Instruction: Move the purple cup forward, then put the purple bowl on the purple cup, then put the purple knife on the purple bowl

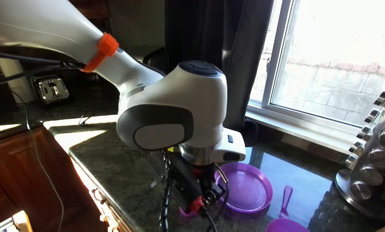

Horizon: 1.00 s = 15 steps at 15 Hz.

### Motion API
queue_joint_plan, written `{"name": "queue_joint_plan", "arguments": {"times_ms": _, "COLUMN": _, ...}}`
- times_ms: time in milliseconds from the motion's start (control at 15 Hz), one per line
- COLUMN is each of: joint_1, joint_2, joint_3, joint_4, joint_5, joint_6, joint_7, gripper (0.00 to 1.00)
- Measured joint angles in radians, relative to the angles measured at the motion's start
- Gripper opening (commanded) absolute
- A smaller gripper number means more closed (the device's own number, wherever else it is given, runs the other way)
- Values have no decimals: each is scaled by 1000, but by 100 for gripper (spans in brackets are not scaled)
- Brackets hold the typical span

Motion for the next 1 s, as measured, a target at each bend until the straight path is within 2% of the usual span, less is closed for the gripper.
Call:
{"name": "queue_joint_plan", "arguments": {"times_ms": 133, "joint_1": -1, "joint_2": -1, "joint_3": -3, "joint_4": 9, "joint_5": 48, "joint_6": 0, "joint_7": 0, "gripper": 96}}
{"name": "queue_joint_plan", "arguments": {"times_ms": 200, "joint_1": -3, "joint_2": -2, "joint_3": -6, "joint_4": 14, "joint_5": 73, "joint_6": -1, "joint_7": 2, "gripper": 100}}
{"name": "queue_joint_plan", "arguments": {"times_ms": 467, "joint_1": -18, "joint_2": -2, "joint_3": -36, "joint_4": 57, "joint_5": 127, "joint_6": -3, "joint_7": 96, "gripper": 100}}
{"name": "queue_joint_plan", "arguments": {"times_ms": 1000, "joint_1": -74, "joint_2": 56, "joint_3": -89, "joint_4": 165, "joint_5": 124, "joint_6": -3, "joint_7": 430, "gripper": 100}}
